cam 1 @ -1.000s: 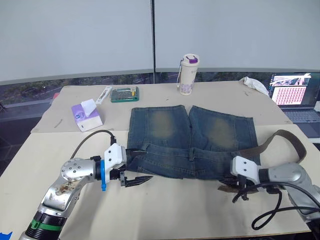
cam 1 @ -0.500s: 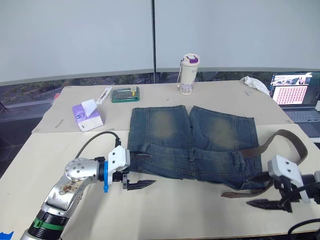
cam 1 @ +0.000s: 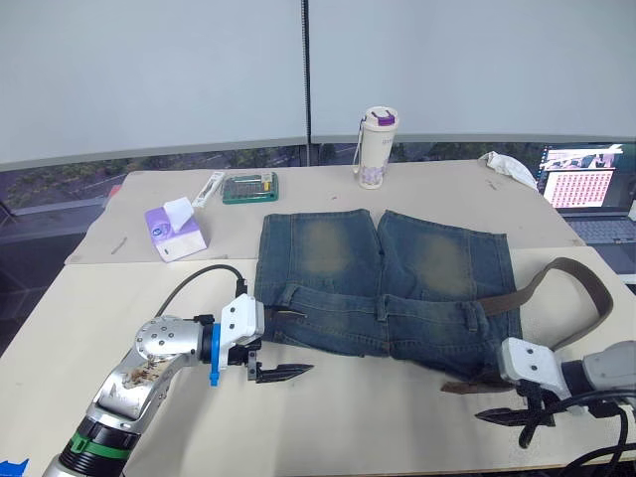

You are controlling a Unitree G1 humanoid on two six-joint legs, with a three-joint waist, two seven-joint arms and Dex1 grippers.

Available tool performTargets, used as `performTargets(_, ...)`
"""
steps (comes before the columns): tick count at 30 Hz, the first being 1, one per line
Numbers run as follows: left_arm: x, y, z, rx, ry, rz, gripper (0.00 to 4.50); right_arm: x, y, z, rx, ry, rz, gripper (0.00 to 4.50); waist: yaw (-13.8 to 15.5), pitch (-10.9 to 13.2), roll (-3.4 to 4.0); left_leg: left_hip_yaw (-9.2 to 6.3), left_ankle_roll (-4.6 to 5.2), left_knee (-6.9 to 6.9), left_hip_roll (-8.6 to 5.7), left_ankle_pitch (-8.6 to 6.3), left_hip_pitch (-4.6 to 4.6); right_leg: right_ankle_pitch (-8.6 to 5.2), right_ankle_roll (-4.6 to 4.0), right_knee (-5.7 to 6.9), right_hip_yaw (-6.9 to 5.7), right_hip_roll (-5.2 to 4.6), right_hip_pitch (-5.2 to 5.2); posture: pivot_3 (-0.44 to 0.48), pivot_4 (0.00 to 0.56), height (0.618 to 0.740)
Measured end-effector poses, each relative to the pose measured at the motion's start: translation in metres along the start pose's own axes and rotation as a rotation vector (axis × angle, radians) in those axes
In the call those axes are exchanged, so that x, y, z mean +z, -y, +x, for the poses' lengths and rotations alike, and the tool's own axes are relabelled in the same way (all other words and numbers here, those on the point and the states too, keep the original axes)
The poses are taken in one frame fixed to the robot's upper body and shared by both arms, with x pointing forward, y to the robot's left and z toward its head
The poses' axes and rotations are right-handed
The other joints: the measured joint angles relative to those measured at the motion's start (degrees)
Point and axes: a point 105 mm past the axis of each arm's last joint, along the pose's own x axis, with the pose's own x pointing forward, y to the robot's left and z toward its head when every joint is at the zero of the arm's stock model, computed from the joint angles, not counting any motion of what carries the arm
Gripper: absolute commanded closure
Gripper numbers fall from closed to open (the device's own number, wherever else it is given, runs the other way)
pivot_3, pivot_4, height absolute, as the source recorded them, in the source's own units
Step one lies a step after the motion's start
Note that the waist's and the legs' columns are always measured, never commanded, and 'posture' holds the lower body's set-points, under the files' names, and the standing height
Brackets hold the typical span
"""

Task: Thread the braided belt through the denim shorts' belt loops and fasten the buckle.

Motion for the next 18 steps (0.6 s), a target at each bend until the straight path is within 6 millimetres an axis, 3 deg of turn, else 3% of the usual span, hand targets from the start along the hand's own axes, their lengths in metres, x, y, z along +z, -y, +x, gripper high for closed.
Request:
performTargets(4, 0.006, 0.007, 0.000, -0.046, 0.015, 0.008, 0.00, -0.001, 0.000, -0.001, 0.002, -0.001, -0.018, 4.32, -0.12, 0.00, 0.01, 0.00, 0.00, 0.00, 0.02, 0.00, 0.00, 0.00, 0.00, 0.01, 0.00, 0.01, 0.00, 0.000, 0.150, 0.740)
performTargets(5, 0.007, 0.009, 0.000, -0.065, 0.022, -0.002, 0.00, 0.000, 0.000, -0.001, 0.002, 0.003, -0.019, 4.46, -0.13, 0.00, 0.01, 0.00, 0.00, 0.00, 0.02, 0.00, 0.00, 0.00, 0.00, 0.01, 0.00, 0.01, 0.00, 0.000, 0.150, 0.740)
performTargets(11, 0.016, 0.021, -0.001, -0.164, 0.080, -0.045, 0.00, 0.017, 0.004, -0.008, -0.008, 0.093, -0.007, 4.46, -0.19, 0.01, 0.03, -0.01, 0.00, 0.00, 0.02, 0.00, 0.00, 0.00, 0.00, 0.01, 0.00, 0.01, 0.00, 0.000, 0.150, 0.740)
performTargets(15, 0.027, 0.015, 0.008, -0.162, 0.131, -0.041, 0.00, 0.058, 0.012, -0.014, -0.033, 0.253, -0.037, 4.46, -0.12, 0.02, 0.01, -0.03, 0.00, 0.02, 0.03, 0.00, 0.00, 0.00, 0.00, 0.01, -0.02, 0.03, 0.04, 0.000, 0.150, 0.740)
performTargets(18, 0.044, 0.007, 0.031, -0.151, 0.221, -0.072, 0.00, 0.092, 0.018, -0.014, -0.057, 0.381, -0.075, 4.46, 0.13, 0.02, -0.02, -0.04, 0.01, 0.10, -0.05, 0.00, -0.02, 0.01, 0.02, 0.02, -0.03, 0.00, 0.06, 0.000, 0.150, 0.740)
